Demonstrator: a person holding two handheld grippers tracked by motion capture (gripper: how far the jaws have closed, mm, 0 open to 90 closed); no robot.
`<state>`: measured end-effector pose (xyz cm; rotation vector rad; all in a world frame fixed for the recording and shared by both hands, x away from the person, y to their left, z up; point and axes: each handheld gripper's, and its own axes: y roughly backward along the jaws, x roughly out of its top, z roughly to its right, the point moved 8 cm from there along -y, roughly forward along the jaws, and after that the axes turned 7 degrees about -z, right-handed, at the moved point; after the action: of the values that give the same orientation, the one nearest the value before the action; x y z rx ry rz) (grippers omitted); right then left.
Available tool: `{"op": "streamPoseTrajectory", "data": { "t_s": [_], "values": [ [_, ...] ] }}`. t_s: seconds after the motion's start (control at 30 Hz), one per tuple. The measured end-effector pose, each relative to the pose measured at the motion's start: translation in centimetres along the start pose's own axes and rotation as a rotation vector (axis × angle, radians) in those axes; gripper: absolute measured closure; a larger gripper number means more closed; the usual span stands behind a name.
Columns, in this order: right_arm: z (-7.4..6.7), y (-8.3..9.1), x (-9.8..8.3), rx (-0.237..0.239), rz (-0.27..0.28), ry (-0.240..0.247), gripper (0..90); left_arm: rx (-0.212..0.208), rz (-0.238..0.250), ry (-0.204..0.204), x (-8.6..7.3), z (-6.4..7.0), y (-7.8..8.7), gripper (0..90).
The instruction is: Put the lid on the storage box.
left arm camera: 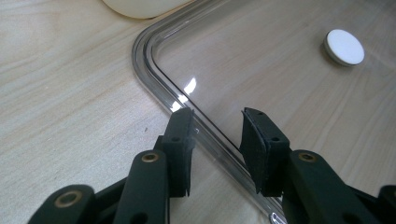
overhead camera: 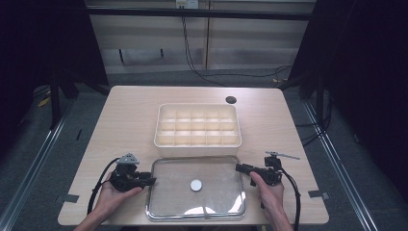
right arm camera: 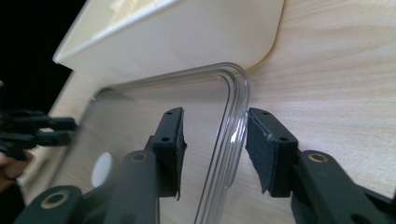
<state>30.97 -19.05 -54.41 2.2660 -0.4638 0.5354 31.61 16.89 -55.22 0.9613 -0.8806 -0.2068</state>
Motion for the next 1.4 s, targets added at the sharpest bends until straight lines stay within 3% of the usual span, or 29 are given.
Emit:
{"op": "streamPoseTrajectory", "data": {
  "t_s": [0.03,0.07,0.13,0.23,0.4,0.57,0.67,0.77,1.0,1.2,1.3,1.4],
  "values": [
    [0.0,0.1,0.0,0.018,0.004,-0.01,63.2,-0.006,-0.002,-0.002,0.0,0.1,0.0,63.6],
    [-0.6,-0.1,-0.2,0.073,0.001,-0.011,67.2,-0.022,0.0,0.0,0.0,0.4,-0.1,64.9],
    [-1.0,-0.1,-0.2,0.064,0.006,0.002,66.4,-0.015,-0.01,0.001,0.0,0.4,-0.1,64.9],
    [-1.7,0.3,0.3,0.041,0.011,0.061,67.0,-0.02,0.001,0.002,-0.1,0.4,-0.1,64.6],
    [-1.4,0.2,0.2,0.05,-0.017,0.07,66.7,-0.037,0.003,0.012,-0.1,0.3,-0.1,65.0],
    [-1.6,-0.2,-0.1,0.117,-0.048,0.083,64.0,-0.037,0.011,0.02,0.0,0.1,-0.1,65.0],
    [-1.7,-0.2,0.0,0.105,-0.042,0.074,65.9,-0.037,0.013,0.019,0.0,0.1,-0.1,65.0],
    [-1.9,0.2,0.4,0.16,-0.025,0.067,70.0,-0.044,0.009,0.015,0.0,0.1,-0.1,64.4],
    [-2.5,0.8,0.6,0.188,0.016,0.081,73.6,-0.035,0.026,0.016,0.1,0.1,-0.1,51.7],
    [-2.5,0.9,0.6,0.186,0.017,0.088,73.8,-0.044,0.033,0.022,0.2,0.1,-0.2,41.8],
    [-2.7,1.2,0.6,0.186,0.025,0.101,74.2,-0.08,0.037,0.04,0.3,0.3,-0.3,34.5],
    [-2.9,1.4,0.6,0.184,0.023,0.119,74.2,-0.085,0.04,0.039,0.4,0.4,-0.3,30.4]
  ]
}}
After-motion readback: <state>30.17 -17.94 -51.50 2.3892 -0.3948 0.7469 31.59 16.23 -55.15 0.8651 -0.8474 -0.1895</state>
